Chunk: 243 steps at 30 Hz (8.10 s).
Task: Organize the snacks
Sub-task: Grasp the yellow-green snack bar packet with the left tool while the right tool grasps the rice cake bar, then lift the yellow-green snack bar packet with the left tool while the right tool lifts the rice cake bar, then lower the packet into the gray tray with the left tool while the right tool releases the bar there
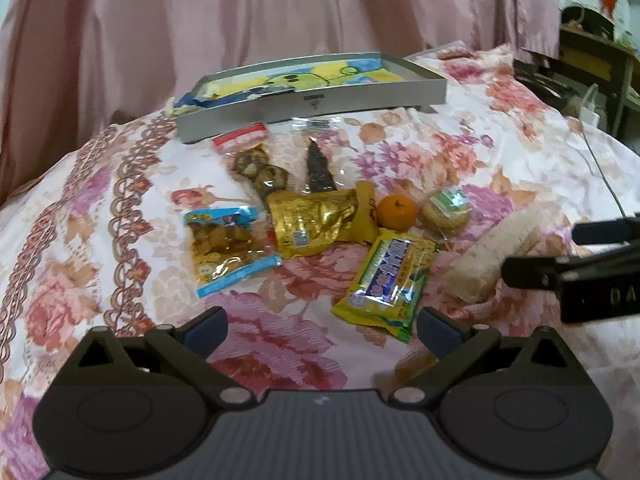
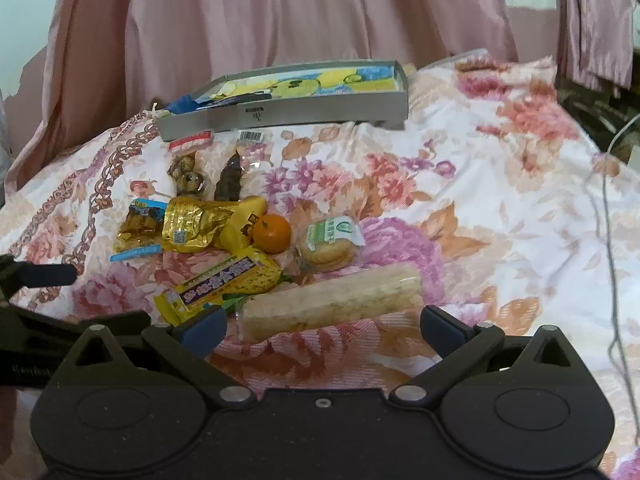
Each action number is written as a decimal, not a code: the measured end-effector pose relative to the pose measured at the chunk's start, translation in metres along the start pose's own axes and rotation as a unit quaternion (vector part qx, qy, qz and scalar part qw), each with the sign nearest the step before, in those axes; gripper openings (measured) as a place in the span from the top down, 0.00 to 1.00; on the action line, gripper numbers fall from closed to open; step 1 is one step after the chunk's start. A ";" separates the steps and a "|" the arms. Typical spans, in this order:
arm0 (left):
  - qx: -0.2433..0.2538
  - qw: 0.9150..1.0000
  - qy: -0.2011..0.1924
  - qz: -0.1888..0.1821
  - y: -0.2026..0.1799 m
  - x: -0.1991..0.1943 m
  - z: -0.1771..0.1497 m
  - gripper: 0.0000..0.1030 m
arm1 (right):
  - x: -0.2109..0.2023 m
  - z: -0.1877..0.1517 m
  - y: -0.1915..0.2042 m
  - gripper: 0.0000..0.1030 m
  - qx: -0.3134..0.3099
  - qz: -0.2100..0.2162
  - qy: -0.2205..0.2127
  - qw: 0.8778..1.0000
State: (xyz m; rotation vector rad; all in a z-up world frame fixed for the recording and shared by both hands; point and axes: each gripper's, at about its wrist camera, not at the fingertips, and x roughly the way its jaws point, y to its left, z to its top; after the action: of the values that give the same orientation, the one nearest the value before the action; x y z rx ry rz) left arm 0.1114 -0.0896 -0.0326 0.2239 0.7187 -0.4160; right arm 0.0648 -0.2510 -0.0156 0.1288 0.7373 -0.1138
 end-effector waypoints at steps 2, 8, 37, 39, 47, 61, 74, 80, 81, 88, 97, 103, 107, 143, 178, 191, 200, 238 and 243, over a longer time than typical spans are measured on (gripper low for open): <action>0.012 1.000 0.001 -0.007 -0.001 0.003 0.000 0.01 | 0.005 0.003 -0.002 0.01 0.008 0.010 0.002 1.000; 0.043 0.999 -0.001 -0.030 -0.003 0.013 0.000 0.01 | 0.023 0.012 -0.006 0.01 0.033 0.048 0.014 0.998; 0.090 0.994 0.021 -0.065 -0.018 0.050 0.015 0.01 | 0.079 0.024 -0.016 0.15 0.059 0.023 0.051 0.997; 0.096 0.993 0.022 -0.068 -0.021 0.051 0.017 0.04 | 0.075 0.025 -0.019 0.18 0.055 0.026 0.058 0.997; 0.089 0.992 0.042 -0.075 -0.023 0.066 0.026 0.17 | 0.065 0.020 -0.046 0.24 0.095 0.067 0.066 0.991; 0.064 0.992 0.067 -0.088 -0.028 0.073 0.031 0.45 | 0.078 0.018 -0.041 0.29 0.132 0.081 0.041 0.987; 0.020 0.995 0.079 -0.065 -0.017 0.048 0.018 0.49 | 0.077 0.015 -0.021 0.23 0.113 0.048 0.040 0.992; 0.018 0.995 0.087 -0.050 -0.019 0.044 0.016 0.50 | 0.078 0.011 -0.013 0.28 0.110 0.032 0.030 0.993; 0.019 0.995 0.089 -0.047 -0.020 0.044 0.016 0.50 | 0.077 0.011 -0.014 0.33 0.116 0.034 0.030 0.992; -0.004 0.994 0.105 -0.039 -0.017 0.038 0.016 0.50 | 0.068 0.009 -0.023 0.51 0.172 0.059 0.042 0.982; 0.013 0.994 0.109 -0.007 -0.028 0.032 0.015 0.50 | 0.063 0.004 -0.033 0.59 0.235 0.093 0.051 0.966; 0.016 0.994 0.112 0.005 -0.029 0.029 0.017 0.50 | 0.055 0.004 -0.032 0.60 0.234 0.100 0.044 0.966; 0.028 0.993 0.111 0.016 -0.033 0.024 0.017 0.50 | 0.045 0.004 -0.031 0.60 0.228 0.111 0.040 0.967; 0.030 0.991 0.133 -0.018 -0.027 0.023 0.008 0.47 | 0.031 0.003 -0.015 0.65 0.161 0.138 0.049 0.976; -0.006 0.998 0.057 0.012 -0.010 0.005 0.040 0.50 | 0.030 0.020 -0.004 0.66 0.092 0.087 -0.022 0.992; -0.033 0.999 -0.006 0.013 0.003 0.016 0.083 0.50 | 0.035 0.040 -0.011 0.66 0.091 0.087 -0.076 0.989; -0.055 0.996 -0.069 0.003 0.035 0.049 0.145 0.50 | 0.053 0.104 -0.022 0.66 0.089 0.097 -0.134 0.982; -0.103 0.994 -0.023 0.018 0.129 0.191 0.208 0.48 | 0.212 0.220 0.037 0.61 0.015 0.044 -0.060 0.997; -0.110 0.993 -0.030 0.020 0.129 0.181 0.208 0.43 | 0.204 0.214 0.035 0.41 0.014 0.045 -0.073 0.996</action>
State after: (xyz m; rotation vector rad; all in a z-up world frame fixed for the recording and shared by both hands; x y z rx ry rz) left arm 0.4135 -0.0973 0.0042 0.0182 0.6945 -0.3019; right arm 0.3619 -0.2622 0.0062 0.1778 0.5839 -0.0476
